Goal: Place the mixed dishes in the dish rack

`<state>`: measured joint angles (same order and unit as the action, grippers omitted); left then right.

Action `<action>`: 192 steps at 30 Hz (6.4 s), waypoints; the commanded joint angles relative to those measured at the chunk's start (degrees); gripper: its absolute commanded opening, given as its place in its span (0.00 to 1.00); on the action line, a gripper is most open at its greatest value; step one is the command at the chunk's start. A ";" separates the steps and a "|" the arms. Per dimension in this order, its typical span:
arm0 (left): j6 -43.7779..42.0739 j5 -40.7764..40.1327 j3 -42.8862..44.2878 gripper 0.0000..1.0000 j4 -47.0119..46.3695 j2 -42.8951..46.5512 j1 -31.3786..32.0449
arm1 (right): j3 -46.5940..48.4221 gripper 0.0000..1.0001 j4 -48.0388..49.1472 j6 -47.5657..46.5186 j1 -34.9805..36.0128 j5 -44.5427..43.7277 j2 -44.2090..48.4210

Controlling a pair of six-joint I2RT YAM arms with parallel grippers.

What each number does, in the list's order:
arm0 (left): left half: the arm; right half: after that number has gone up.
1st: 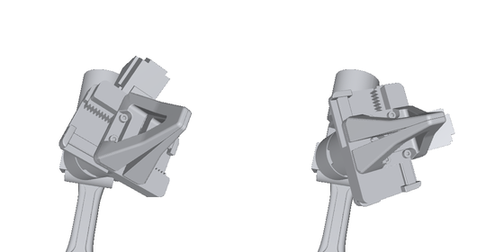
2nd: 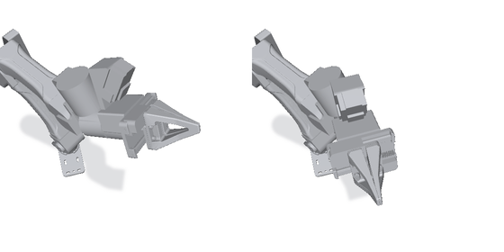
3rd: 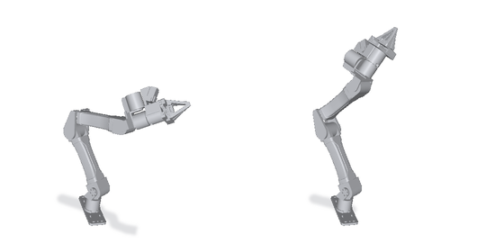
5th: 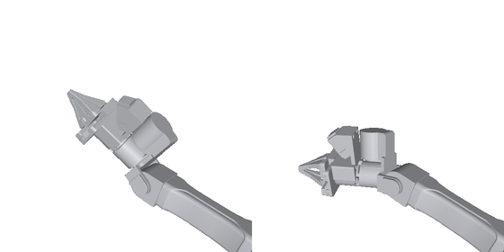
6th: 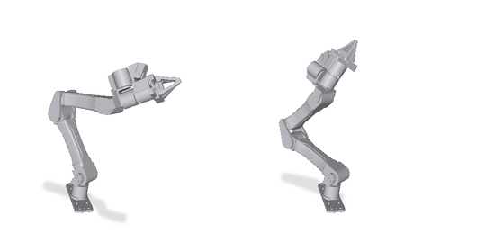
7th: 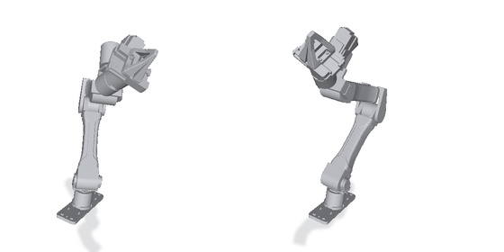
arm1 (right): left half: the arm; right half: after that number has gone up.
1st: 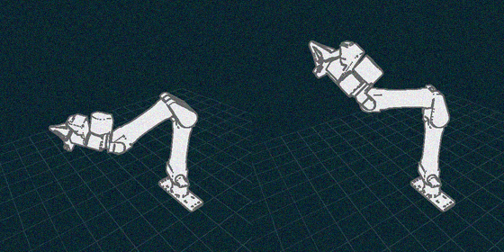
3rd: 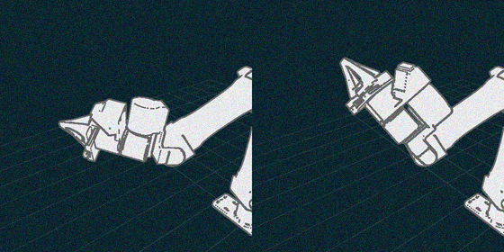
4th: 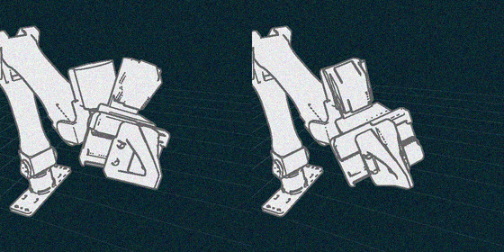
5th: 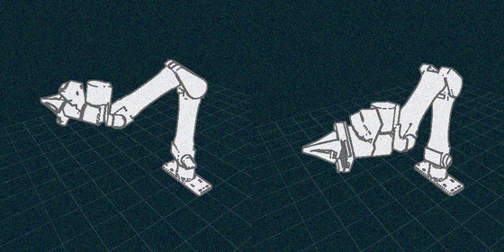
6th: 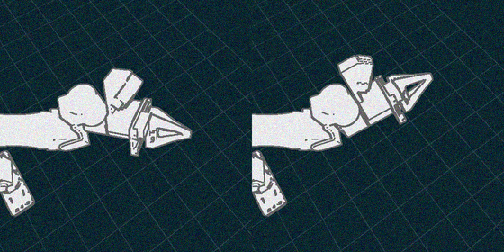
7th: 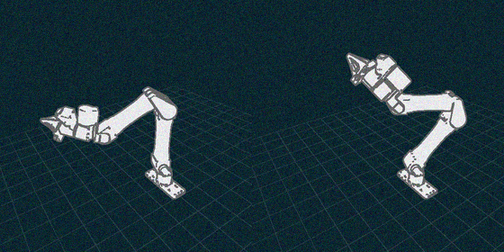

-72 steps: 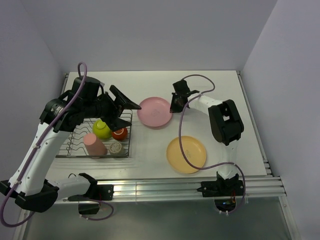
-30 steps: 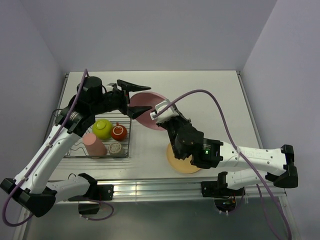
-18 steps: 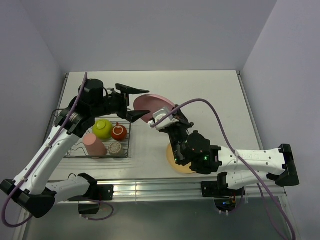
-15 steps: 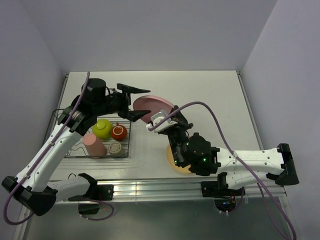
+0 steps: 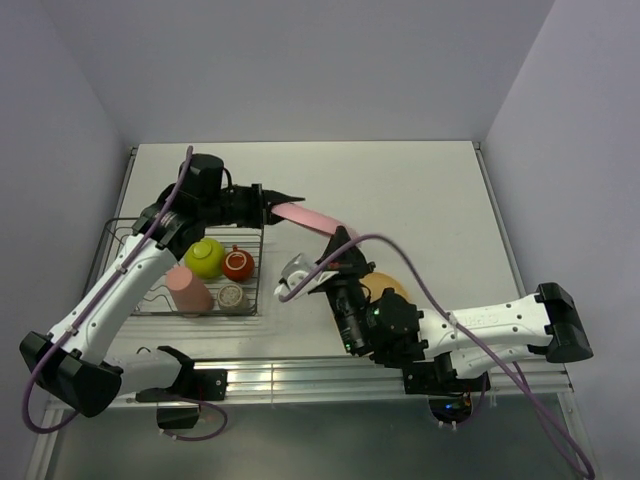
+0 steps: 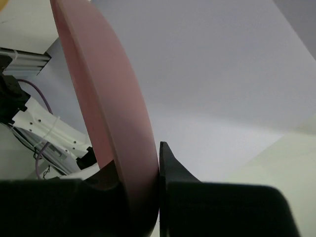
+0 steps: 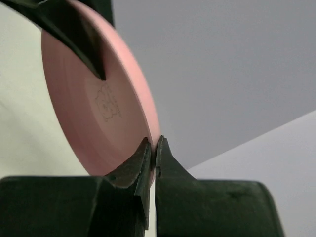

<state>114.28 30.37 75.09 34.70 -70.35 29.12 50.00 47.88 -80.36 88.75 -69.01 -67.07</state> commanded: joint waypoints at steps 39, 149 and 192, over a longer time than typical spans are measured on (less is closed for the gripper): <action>-60.94 -7.62 6.83 0.00 37.03 9.61 -58.83 | 13.88 1.00 53.28 -26.27 -22.28 -29.07 -10.44; -52.84 -23.25 -6.79 0.00 30.44 9.09 -60.33 | 10.12 1.00 -79.08 94.68 -44.80 64.27 18.11; -56.45 -1.90 16.75 0.99 40.97 2.58 -60.15 | -21.68 0.87 -97.72 127.20 -71.88 77.80 14.16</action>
<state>59.29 22.11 88.18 72.71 -67.75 -31.16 31.64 -52.80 42.92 17.08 7.60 -54.50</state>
